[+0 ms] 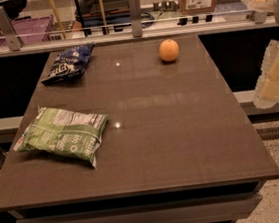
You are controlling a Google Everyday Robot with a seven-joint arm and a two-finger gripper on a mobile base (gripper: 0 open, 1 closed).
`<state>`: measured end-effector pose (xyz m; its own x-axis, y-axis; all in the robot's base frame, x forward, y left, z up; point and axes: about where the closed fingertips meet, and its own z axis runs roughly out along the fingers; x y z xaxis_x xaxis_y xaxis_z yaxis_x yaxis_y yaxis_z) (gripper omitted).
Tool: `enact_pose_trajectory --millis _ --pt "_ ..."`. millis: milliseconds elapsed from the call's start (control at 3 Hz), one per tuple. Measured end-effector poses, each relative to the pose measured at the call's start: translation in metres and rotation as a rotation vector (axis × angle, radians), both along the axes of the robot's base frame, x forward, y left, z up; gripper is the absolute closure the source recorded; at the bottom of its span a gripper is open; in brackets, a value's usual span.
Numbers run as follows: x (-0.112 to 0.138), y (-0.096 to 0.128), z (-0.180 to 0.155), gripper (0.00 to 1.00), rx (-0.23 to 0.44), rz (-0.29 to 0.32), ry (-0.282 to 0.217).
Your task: Pick blue chip bag
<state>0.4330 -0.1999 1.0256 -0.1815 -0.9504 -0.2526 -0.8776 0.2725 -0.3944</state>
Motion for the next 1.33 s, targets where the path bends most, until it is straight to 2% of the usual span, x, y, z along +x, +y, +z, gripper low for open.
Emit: enact_pose_trajectory --millis 333,1000,1333 --pt "0.000 0.000 0.000 0.00 0.001 0.000 -0.001" --pt "0.040 0.019 -0.010 0.00 0.182 -0.113 -0.083" --pt "0.059 0.030 -0.014 0.00 0.253 -0.163 -0.108"
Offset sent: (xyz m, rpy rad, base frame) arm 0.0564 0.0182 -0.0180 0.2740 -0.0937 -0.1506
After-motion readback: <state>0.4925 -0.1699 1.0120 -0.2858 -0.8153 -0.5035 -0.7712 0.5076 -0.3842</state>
